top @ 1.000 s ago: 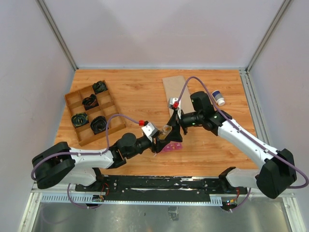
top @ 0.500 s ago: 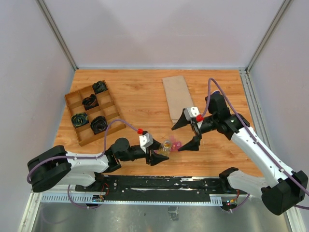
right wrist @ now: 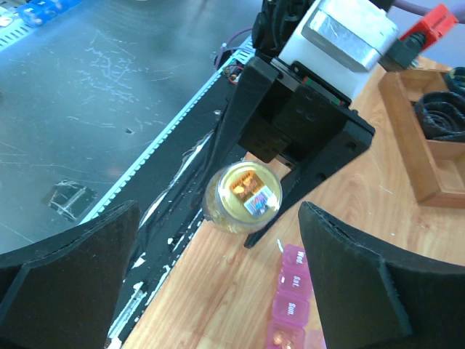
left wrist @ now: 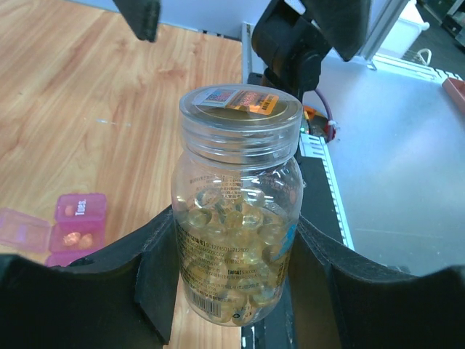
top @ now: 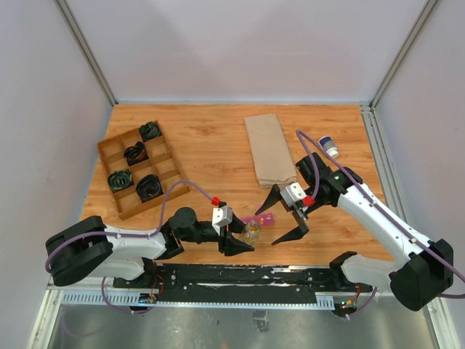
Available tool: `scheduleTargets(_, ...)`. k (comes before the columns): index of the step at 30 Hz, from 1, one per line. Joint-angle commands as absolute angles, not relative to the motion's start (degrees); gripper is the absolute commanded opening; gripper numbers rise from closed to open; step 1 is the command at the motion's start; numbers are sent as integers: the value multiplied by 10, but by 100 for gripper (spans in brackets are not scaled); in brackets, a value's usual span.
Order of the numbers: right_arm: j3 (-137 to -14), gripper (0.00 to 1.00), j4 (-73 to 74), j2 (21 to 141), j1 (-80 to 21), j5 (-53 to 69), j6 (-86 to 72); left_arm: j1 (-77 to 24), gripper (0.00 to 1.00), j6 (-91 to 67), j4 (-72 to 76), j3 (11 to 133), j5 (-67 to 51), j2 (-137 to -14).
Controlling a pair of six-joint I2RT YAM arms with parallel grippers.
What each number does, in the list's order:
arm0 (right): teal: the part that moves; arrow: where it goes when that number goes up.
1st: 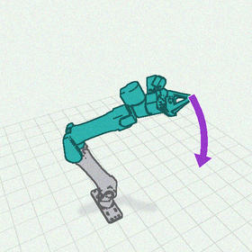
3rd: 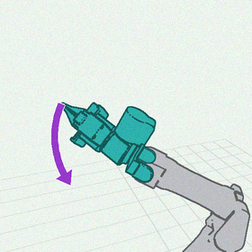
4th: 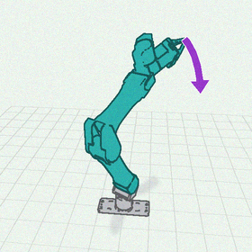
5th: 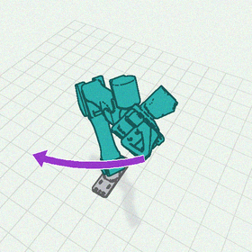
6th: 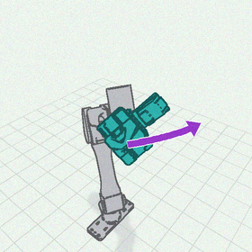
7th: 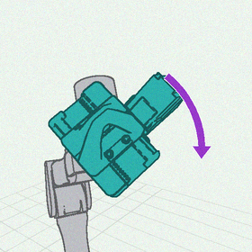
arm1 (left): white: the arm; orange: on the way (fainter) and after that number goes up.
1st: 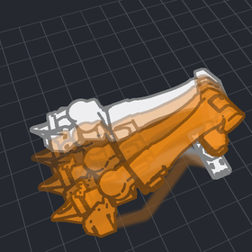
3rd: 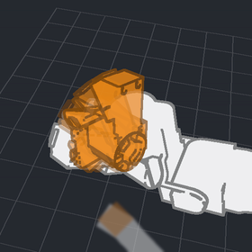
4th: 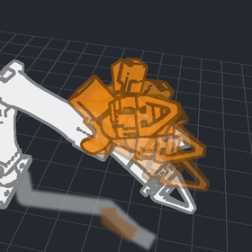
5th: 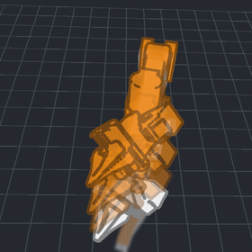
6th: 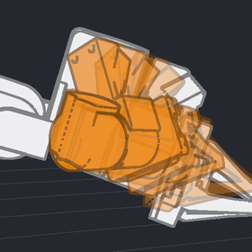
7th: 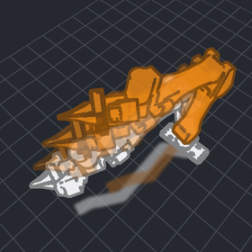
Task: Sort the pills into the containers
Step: Screw the lid of the pill bottle onto the pill bottle.
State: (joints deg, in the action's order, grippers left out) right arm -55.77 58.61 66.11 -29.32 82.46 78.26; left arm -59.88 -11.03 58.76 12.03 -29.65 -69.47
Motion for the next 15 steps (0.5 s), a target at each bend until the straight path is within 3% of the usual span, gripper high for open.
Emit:
scheduleTargets(1, -559, 90, 561, 675, -328, 820, 757, -605, 0, -114, 618, 146, -320, -719)
scheduleTargets(15, -561, 61, 487, 703, -373, 763, 640, -604, 0, -110, 617, 155, -320, -730)
